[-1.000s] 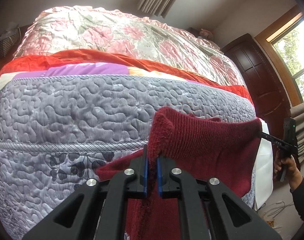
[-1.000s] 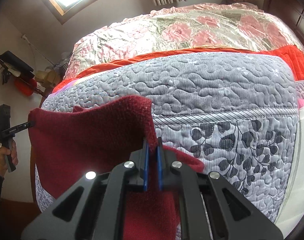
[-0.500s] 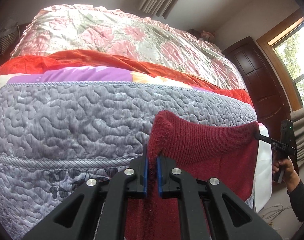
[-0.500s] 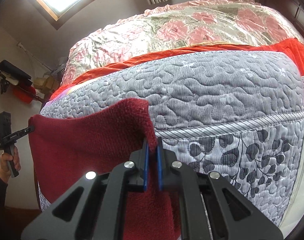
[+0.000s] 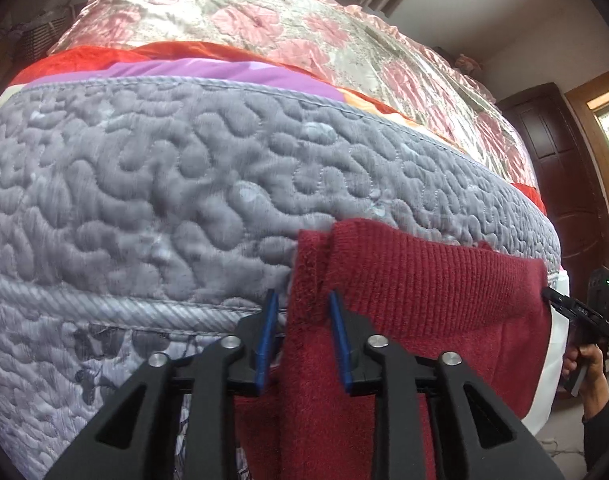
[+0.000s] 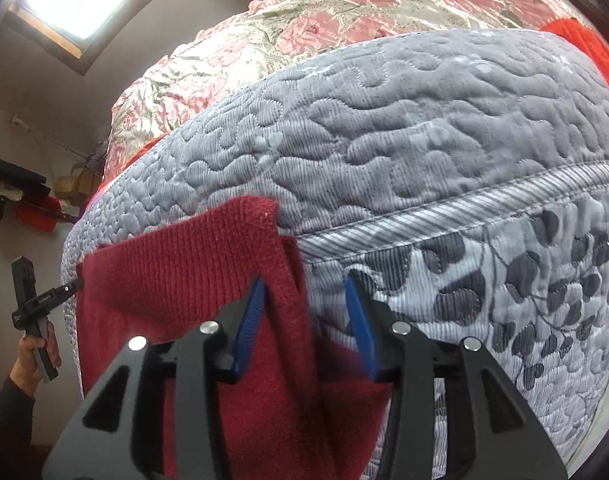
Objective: Fold small clothes
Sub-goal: 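Lift the hem with both grippers and fold it over toward the collar, then open both grippers and release the folded sweater on the bedspread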
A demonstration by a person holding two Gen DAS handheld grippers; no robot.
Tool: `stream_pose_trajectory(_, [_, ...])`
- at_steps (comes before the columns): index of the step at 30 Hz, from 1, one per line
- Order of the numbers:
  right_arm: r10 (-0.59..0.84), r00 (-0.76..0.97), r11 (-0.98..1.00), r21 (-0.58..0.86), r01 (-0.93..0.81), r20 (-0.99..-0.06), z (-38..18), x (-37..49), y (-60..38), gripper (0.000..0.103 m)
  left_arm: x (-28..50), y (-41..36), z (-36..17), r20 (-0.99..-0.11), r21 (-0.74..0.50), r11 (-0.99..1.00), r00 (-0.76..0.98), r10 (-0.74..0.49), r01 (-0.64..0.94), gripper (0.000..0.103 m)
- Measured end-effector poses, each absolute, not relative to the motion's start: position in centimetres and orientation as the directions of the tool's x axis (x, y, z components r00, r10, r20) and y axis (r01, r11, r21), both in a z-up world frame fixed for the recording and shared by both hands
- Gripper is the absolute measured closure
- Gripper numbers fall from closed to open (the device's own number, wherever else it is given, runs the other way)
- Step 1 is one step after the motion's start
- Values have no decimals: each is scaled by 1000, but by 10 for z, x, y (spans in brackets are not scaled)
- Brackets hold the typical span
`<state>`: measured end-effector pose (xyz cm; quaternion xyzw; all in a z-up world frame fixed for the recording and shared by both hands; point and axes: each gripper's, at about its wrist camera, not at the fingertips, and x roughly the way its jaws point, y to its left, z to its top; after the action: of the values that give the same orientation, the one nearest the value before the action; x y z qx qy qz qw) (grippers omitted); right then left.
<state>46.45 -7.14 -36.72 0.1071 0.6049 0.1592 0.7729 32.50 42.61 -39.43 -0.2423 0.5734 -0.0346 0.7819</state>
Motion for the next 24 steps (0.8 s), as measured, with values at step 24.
stream_pose_trajectory(24, [385, 113, 921, 388, 9, -916, -373, 322, -120, 98, 158, 387, -406, -938, -329, 893, 216, -271, -306, 41])
